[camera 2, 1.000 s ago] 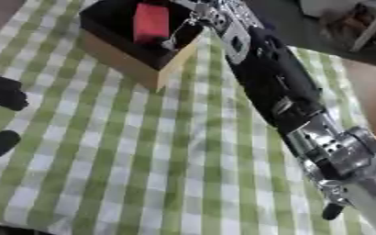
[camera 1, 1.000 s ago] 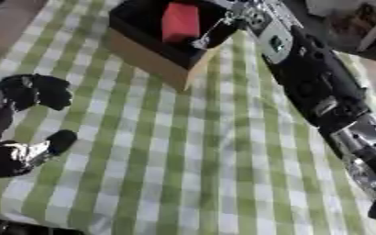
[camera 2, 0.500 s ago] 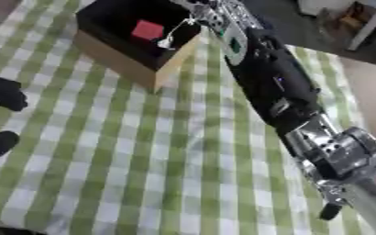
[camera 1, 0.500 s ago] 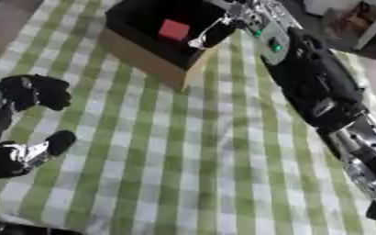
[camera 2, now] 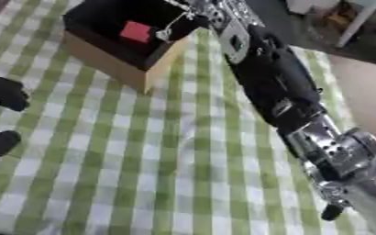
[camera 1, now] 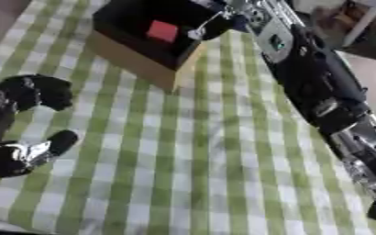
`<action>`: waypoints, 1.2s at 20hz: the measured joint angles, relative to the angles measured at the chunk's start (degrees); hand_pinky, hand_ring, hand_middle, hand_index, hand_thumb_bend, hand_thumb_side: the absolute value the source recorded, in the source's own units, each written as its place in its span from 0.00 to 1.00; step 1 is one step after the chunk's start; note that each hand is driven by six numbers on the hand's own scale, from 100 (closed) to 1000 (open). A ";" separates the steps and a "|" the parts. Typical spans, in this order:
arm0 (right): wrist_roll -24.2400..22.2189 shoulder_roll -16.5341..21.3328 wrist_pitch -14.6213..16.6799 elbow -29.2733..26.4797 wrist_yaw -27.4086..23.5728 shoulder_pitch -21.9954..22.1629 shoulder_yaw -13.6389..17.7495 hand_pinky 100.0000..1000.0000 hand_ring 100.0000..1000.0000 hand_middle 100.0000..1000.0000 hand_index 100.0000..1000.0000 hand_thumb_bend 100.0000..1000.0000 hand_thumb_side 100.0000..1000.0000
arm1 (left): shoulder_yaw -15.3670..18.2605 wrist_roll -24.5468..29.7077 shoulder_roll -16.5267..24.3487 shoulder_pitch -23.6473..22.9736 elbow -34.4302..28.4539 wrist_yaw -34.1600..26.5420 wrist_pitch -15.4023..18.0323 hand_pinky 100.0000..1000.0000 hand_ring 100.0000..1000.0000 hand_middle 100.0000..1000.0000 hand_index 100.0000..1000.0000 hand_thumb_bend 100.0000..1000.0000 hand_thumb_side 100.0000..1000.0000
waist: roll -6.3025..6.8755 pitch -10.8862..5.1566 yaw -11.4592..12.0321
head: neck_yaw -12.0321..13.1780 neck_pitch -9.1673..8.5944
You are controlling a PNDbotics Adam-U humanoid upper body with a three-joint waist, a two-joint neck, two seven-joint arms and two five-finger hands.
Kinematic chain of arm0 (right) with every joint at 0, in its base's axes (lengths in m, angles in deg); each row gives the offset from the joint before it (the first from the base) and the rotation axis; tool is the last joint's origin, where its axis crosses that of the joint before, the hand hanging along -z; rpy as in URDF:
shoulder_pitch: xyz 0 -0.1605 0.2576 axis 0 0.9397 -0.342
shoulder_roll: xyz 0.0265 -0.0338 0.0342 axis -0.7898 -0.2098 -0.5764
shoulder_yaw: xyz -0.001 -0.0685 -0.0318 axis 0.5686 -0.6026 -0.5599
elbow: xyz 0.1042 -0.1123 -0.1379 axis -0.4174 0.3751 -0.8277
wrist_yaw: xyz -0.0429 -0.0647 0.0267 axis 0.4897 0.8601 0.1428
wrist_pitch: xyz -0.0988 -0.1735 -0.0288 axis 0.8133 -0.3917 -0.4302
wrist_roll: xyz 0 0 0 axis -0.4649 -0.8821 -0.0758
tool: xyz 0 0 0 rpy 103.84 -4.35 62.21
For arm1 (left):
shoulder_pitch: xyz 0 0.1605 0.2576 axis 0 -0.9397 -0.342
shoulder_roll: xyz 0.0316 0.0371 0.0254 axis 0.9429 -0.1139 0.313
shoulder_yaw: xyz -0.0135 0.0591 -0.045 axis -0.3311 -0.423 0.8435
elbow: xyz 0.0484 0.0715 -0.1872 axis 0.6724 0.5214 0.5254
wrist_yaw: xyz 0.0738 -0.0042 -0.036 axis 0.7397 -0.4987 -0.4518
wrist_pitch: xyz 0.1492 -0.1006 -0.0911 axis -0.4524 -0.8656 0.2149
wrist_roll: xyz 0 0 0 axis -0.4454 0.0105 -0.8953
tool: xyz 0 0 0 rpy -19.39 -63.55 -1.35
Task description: Pick up objects on the table and place them in the box.
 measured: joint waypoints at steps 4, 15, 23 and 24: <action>-0.39 1.76 0.39 -5.55 -3.79 1.03 -0.40 0.77 0.74 0.74 0.89 0.29 0.00 | 0.82 -0.80 0.52 -0.91 0.30 0.19 -0.15 0.65 0.62 0.59 0.76 0.52 0.43 | 1.27 -0.28 -3.94 | 1.62 0.10; -0.07 5.61 -3.74 -19.91 -14.21 5.79 -1.48 0.76 0.73 0.72 0.88 0.25 0.00 | 2.81 -3.21 0.98 -2.15 0.37 0.89 -0.57 0.65 0.63 0.60 0.76 0.52 0.43 | 2.73 -0.42 -9.42 | 4.54 1.09; 3.58 5.43 -5.21 -29.38 -21.57 15.24 1.92 0.76 0.72 0.69 0.87 0.15 0.00 | 5.13 -6.71 1.12 -3.27 0.74 1.49 -1.26 0.65 0.63 0.61 0.76 0.52 0.42 | 5.93 -0.61 -16.89 | 10.19 3.16; 4.34 5.18 -5.52 -30.90 -22.49 16.66 2.13 0.76 0.72 0.69 0.87 0.14 0.00 | 5.43 -7.23 1.35 -3.45 0.81 1.51 -1.34 0.65 0.63 0.61 0.76 0.52 0.42 | 5.91 -0.68 -17.15 | 10.72 3.27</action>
